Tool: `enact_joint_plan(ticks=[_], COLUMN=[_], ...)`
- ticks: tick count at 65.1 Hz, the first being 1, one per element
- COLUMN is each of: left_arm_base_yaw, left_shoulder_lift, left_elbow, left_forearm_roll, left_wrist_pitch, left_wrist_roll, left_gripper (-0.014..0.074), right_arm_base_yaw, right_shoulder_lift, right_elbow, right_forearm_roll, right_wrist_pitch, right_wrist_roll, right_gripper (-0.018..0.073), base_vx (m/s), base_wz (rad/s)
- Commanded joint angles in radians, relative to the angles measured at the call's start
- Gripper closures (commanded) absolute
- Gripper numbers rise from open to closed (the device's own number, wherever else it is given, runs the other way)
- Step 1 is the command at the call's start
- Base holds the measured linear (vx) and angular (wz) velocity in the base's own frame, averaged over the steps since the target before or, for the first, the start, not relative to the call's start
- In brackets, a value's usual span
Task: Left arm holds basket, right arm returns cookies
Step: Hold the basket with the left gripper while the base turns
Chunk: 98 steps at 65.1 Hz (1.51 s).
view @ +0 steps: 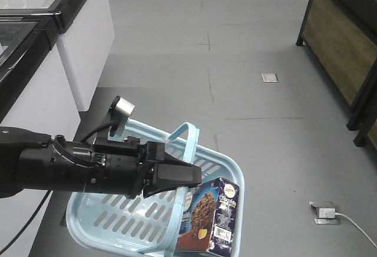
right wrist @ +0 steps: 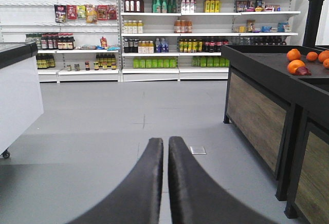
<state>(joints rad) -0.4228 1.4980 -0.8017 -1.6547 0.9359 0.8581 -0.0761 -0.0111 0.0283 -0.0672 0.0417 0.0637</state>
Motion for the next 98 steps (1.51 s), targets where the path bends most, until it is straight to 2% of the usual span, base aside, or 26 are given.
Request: enact_joint_plan(ticks=[1, 27, 50, 98], left_arm_base_yaw=[-0.006, -0.006, -0.006, -0.006], left_shoulder_lift=[-0.055, -0.091, -0.091, -0.091], left_elbow=[-0.030, -0.031, -0.031, -0.031], left_forearm_roll=[-0.128, -0.128, -0.124, -0.123], left_wrist_pitch=[0.049, 0.071, -0.010, -0.010], left_wrist_roll=[-0.014, -0.019, -0.016, -0.016], left_gripper=[0.0601, 0.0601, 0.0599, 0.0599], right_arm_base_yaw=[-0.003, -0.003, -0.003, -0.003], right_shoulder_lift=[-0.014, -0.014, -0.013, -0.013], right_elbow=[0.018, 0.018, 0.018, 0.018], right_forearm_roll=[-0.011, -0.011, -0.011, -0.011], right_wrist_pitch=[-0.073, -0.073, -0.073, -0.073], right_wrist_roll=[-0.003, -0.003, -0.003, -0.003], right_gripper=[0.0566, 0.0566, 0.0566, 0.0566], base_vx=[0.00, 0.00, 0.00, 0.00], base_wz=[0.00, 0.00, 0.00, 0.00])
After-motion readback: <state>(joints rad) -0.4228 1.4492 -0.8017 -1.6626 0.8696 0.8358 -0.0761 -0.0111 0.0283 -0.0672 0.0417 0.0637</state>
